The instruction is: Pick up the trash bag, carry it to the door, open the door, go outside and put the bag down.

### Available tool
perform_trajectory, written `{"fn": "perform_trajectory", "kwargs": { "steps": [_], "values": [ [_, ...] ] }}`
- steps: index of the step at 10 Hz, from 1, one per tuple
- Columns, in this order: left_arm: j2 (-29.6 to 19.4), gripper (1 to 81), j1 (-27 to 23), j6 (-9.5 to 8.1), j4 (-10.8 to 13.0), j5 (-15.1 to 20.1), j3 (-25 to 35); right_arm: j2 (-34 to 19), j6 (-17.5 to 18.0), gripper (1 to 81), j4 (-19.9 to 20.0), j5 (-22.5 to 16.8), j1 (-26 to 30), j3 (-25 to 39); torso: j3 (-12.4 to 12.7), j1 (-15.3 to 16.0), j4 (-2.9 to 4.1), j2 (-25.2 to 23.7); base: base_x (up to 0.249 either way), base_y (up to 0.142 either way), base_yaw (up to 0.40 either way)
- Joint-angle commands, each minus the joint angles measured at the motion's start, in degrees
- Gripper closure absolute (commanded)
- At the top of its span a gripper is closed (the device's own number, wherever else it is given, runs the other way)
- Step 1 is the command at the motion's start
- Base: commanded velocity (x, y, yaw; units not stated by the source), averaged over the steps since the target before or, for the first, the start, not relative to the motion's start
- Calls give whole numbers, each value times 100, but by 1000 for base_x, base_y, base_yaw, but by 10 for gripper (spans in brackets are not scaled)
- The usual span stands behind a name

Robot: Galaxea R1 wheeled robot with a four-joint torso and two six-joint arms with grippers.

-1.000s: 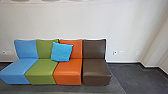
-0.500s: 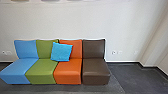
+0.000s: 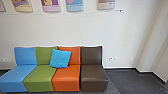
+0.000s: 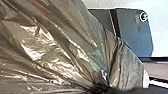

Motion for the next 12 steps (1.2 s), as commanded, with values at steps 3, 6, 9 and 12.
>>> {"fn": "perform_trajectory", "kwargs": {
  "steps": [3, 6, 9, 12],
  "values": [
    [-16, 811, -212, 57, 37, 442, 4, 34, -11, 10, -37, -393, 175, 41, 245, -601, -33, 909, 0, 0, 0],
    [-7, 811, -212, 48, 19, 442, 4, 95, -20, 10, -46, -393, 183, 6, 324, -869, -35, 1432, 0, 0, 0],
    [54, 811, -212, 31, 10, 442, 4, 166, -20, 10, -63, -393, 183, -21, 547, -754, -35, 1290, 0, 0, 0],
    [72, 811, -239, 22, 19, 451, 3, 218, -20, 10, -107, -393, 182, -99, 1020, -774, -35, 1342, 0, 0, 0]
  ]
}}
